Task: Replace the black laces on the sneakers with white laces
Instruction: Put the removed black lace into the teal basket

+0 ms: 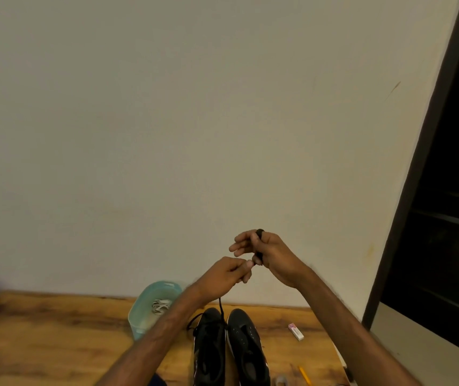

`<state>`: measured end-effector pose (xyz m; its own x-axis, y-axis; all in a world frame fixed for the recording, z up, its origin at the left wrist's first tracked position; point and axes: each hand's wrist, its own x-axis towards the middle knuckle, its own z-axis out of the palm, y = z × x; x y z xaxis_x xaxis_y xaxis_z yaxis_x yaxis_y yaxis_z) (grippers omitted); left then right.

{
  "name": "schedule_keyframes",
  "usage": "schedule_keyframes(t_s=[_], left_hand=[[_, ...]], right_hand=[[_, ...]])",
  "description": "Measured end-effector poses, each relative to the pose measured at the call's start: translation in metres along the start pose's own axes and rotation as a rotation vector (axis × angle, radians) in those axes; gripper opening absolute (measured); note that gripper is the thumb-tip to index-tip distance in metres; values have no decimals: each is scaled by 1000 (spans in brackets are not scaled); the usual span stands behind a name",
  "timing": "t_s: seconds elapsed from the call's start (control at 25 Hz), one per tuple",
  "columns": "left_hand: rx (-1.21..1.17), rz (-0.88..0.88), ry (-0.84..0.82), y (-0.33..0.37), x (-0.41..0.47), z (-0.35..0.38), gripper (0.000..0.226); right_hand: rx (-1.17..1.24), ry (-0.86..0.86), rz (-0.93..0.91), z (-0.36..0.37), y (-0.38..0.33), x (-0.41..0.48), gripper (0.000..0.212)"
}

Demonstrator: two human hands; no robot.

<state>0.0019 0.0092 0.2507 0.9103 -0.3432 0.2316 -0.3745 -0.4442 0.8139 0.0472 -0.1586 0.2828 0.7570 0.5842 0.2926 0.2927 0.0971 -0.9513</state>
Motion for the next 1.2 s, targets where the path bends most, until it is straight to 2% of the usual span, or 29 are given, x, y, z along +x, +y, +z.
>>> schedule_keyframes(t_s=[0.16, 0.28, 0.36, 0.48, 0.6, 0.68, 0.72, 0.8, 0.92, 1.04, 1.2], left_hand=[[196, 44, -62, -8, -9, -11, 38], [205, 81, 6, -4, -11, -27, 33], [206, 100, 36, 0, -10, -38, 32], [219, 76, -3, 1, -11, -43, 33], [280, 59, -74, -6, -17, -43, 33], [324, 49, -76, -9, -20, -40, 33], [336, 48, -44, -11, -20, -38, 33], [335, 63, 44, -10, -18, -34, 33], [395, 75, 118, -5, -8, -35, 32], [437, 86, 224, -5, -4, -35, 31], [409, 116, 419, 6, 4, -31, 27]], right_hand=[[-339, -22, 52, -2, 16, -5, 36], [-504, -62, 109, 3, 24, -8, 34], [-431, -75, 131, 12, 32, -11, 36], [-256, -8, 86, 21, 41, -11, 40], [121, 234, 117, 15, 48, -7, 36], [207, 359, 150, 1, 56, -10, 36], [105, 343, 177, -4, 60, -13, 38], [-157, 203, 222, -4, 74, -21, 41], [-260, 151, 226, 2, 82, -29, 42], [-139, 76, 187, 7, 75, -33, 43], [205, -267, 189, 25, 47, -35, 60]])
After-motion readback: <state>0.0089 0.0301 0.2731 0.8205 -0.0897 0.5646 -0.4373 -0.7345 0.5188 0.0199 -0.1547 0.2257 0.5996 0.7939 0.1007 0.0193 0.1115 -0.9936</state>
